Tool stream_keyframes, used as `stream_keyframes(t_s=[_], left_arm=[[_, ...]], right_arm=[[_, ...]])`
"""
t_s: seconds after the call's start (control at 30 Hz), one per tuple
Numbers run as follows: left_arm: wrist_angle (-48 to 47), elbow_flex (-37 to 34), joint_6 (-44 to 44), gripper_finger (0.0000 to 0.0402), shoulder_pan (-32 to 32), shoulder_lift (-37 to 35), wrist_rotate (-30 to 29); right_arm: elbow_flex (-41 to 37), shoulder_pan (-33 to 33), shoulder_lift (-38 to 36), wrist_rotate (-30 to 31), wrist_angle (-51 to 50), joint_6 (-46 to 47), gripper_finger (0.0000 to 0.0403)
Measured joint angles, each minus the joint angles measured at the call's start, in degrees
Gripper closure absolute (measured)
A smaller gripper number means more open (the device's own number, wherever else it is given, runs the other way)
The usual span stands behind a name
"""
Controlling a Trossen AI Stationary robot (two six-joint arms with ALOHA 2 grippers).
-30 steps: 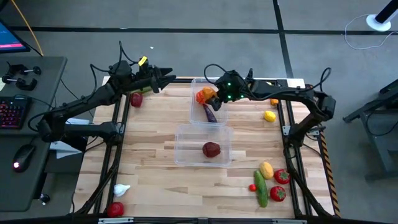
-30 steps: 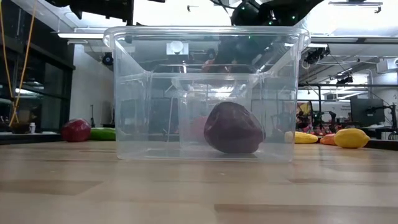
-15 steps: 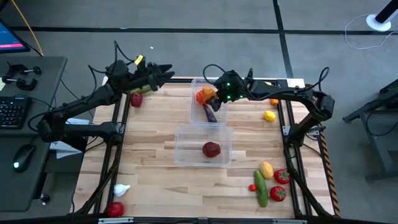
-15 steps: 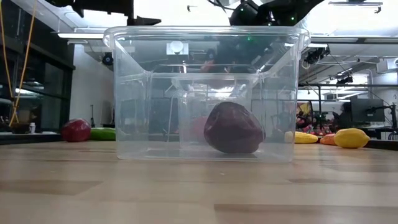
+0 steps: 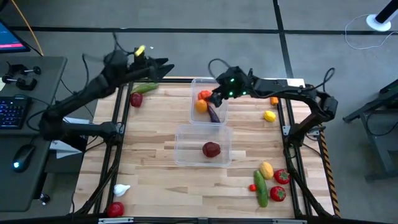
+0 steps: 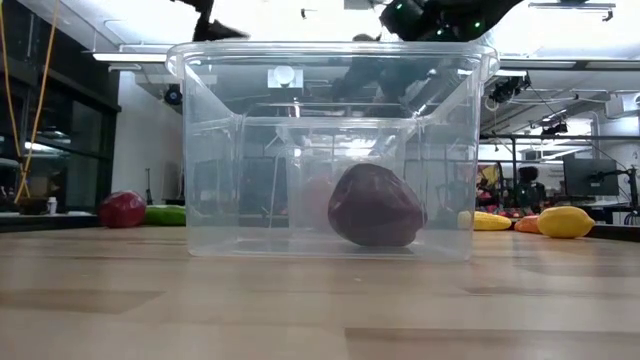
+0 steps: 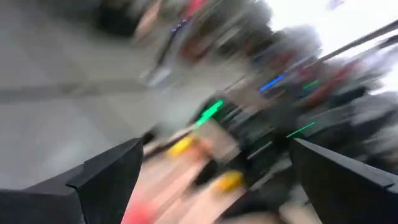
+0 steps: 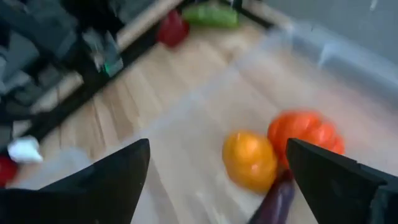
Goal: Sort produce into baskets
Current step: Put the red apple into the bottom transparent bin
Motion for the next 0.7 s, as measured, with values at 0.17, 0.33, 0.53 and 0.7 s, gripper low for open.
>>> stream_keyframes(t_s=[0.17,0.33,0.53,0.7], left_arm=[[-44.0,19.4,6.7,0.0009,1.7,13.3,-14.4],[-67.0,19.2,1.2,0.0009,1.9,22.2,-29.7],[-62.8,4.9,-8.3,0.0009,1.9,22.5,-31.1],[-53.5,-3.9,-12.6,0.0009,2.7,22.4,-32.1]], right_arm=[[0.0,-3.2,-3.8,0.0,2.4,0.2,0.0038],[0.0,-5.5,-7.3,0.0,2.8,0.5,0.0038],[0.0,-6.0,-9.9,0.0,2.3,0.4,0.0038],[0.0,-6.0,-10.0,0.0,2.2,0.4,0.0038]])
